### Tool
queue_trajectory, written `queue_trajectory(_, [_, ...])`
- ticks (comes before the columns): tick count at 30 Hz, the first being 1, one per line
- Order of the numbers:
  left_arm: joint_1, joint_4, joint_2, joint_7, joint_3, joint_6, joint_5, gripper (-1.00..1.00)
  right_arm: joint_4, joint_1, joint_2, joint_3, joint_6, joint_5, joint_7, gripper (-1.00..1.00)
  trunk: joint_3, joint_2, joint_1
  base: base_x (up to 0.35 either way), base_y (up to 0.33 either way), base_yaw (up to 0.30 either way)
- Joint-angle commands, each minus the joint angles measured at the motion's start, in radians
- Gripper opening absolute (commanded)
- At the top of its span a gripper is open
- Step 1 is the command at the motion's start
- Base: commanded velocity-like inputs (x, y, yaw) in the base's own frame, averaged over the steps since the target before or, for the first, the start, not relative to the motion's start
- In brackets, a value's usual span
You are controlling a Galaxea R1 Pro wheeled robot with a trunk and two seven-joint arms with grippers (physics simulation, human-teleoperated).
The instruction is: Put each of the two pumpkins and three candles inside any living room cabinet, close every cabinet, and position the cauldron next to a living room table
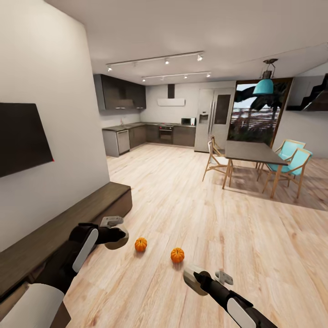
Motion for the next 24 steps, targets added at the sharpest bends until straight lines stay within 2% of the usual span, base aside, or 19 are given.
queue_trajectory(1, [-0.001, -0.001, 0.001, 0.007, -0.002, 0.003, 0.008, -1.00, -0.001, -0.001, -0.001, 0.005, 0.001, -0.008, 0.000, -1.00, 0.003, 0.006, -0.004, 0.000, 0.000, 0.052])
queue_trajectory(16, [-0.001, -0.001, 0.001, 0.007, -0.003, 0.003, 0.008, -1.00, -0.001, -0.001, -0.001, 0.005, 0.000, -0.007, -0.001, -1.00, 0.075, 0.111, -0.061, 0.000, 0.000, 0.067])
queue_trajectory(24, [0.000, -0.001, 0.001, 0.007, -0.002, 0.003, 0.007, -1.00, -0.001, -0.001, -0.001, 0.005, 0.000, -0.007, -0.001, -1.00, 0.087, 0.111, -0.061, 0.000, 0.000, 0.073])
